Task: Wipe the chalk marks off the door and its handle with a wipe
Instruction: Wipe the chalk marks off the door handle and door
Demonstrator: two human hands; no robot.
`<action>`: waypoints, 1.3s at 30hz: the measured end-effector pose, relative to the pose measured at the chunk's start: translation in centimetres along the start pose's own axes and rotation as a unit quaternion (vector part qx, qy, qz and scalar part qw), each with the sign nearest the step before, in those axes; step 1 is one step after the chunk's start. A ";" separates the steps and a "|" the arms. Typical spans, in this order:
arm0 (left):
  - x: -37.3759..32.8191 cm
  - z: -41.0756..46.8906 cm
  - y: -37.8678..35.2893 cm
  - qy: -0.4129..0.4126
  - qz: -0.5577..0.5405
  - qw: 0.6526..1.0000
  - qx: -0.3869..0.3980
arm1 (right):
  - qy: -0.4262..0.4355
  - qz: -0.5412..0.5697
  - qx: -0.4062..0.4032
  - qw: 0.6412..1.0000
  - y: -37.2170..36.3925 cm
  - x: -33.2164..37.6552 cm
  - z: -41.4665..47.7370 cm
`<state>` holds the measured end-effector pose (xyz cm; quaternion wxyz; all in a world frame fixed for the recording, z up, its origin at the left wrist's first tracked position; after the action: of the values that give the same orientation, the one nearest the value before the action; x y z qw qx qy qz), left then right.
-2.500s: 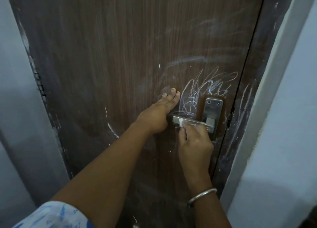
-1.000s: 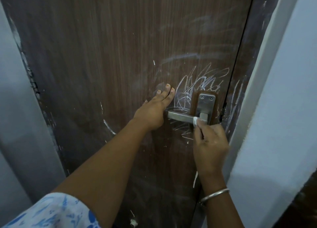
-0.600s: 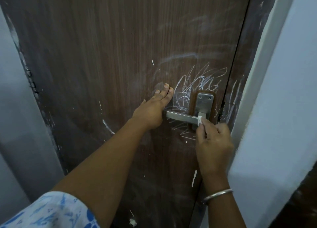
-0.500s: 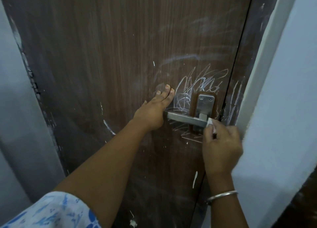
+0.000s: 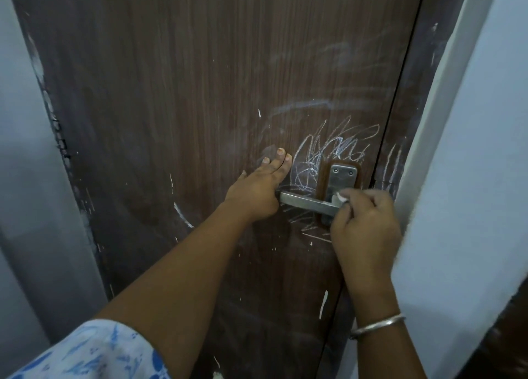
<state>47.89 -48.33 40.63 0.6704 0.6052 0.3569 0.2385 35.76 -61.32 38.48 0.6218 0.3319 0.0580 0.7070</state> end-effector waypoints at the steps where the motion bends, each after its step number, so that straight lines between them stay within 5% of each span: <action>1: -0.1 0.0 0.0 0.001 0.004 1.000 0.008 | 0.019 -0.004 0.015 1.000 -0.2 0.4 0.7; 5: -0.4 -0.9 -0.5 0.047 0.031 0.997 0.048 | 0.053 -0.131 0.170 0.975 -2.5 1.5 3.2; 9: -1.2 -3.1 -2.8 0.080 0.006 0.996 -0.036 | 0.071 -0.236 0.245 0.938 -3.7 1.7 3.4; 14: -1.9 -3.4 -2.7 0.076 -0.060 0.988 -0.120 | 0.058 -0.239 0.298 0.922 -3.5 1.7 3.7; 27: -2.5 -1.0 -0.9 0.187 -0.037 0.982 0.000 | 0.012 -0.210 0.365 0.907 -3.2 4.0 5.1; 39: -2.3 -1.5 -1.2 0.193 -0.069 0.979 0.013 | 0.021 -0.152 0.379 0.912 -5.5 5.6 6.1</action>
<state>45.15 -49.28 39.88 0.5957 0.5307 0.5232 0.2995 43.61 -57.02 42.68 0.5479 0.5150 0.3846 0.5353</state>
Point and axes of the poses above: each hand's wrist, its own z-axis towards the middle knuckle, its own y-axis out of the back of the hand, x = y × z, the point moved 3 cm from there along z, towards the middle knuckle, and after that the axes turned 14 degrees about x, right-handed, at the moved point
